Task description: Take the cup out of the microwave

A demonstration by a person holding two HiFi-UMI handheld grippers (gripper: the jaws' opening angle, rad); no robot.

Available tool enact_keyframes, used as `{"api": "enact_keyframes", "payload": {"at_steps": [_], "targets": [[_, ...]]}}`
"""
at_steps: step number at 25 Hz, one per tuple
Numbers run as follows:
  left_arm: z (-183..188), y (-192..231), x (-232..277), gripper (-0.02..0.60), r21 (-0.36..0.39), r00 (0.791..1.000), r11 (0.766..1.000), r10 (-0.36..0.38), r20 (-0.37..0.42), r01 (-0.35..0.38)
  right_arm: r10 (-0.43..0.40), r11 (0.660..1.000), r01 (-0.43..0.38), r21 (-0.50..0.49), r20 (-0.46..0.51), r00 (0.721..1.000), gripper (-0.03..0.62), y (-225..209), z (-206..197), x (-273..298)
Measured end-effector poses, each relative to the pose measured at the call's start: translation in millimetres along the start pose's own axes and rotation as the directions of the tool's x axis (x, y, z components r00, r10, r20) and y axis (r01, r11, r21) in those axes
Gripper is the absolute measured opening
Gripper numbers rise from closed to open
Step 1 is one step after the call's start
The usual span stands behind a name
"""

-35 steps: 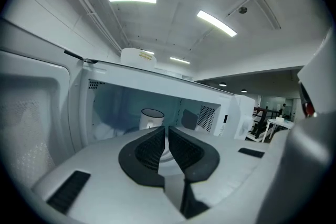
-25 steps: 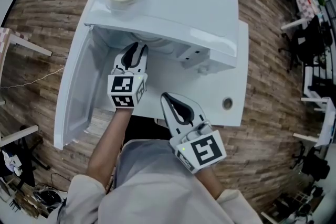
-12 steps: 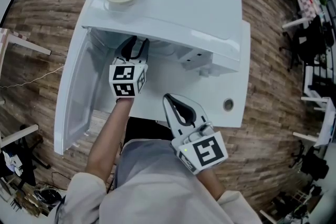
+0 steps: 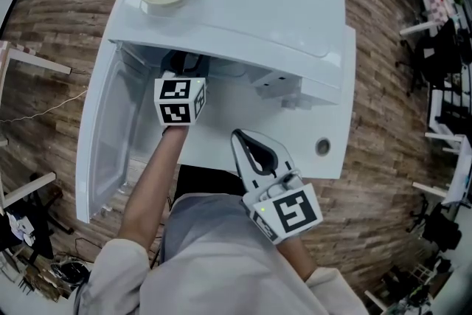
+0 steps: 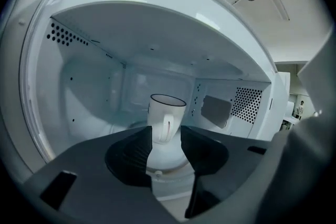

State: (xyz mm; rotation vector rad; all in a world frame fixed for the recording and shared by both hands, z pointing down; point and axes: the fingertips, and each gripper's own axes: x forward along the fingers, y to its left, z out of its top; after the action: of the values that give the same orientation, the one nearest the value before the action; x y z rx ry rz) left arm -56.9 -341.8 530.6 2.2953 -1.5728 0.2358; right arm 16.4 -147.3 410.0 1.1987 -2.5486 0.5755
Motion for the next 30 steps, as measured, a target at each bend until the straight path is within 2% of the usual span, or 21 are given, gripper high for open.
{"api": "enact_keyframes", "payload": {"at_steps": [12, 27, 30], "targets": [[2.2, 2.1, 21.5, 0.172, 0.005, 1.0, 1.0, -0.005, -0.025, 0.005, -0.007, 0.999, 0.007, 0.037, -0.011, 1.0, 0.023, -10.4, -3.7, 9.5], [6.5, 0.8, 30.6, 0.17, 0.013, 1.0, 1.0, -0.004, -0.003, 0.004, -0.02, 0.998, 0.021, 0.067, -0.008, 1.0, 0.023, -18.7, -6.0, 13.0], [5.9, -0.7, 32.2, 0.153, 0.022, 1.0, 1.0, -0.005, -0.002, 0.005, -0.016, 0.998, 0.018, 0.066, -0.019, 1.0, 0.023, -18.7, -8.9, 13.1]]}}
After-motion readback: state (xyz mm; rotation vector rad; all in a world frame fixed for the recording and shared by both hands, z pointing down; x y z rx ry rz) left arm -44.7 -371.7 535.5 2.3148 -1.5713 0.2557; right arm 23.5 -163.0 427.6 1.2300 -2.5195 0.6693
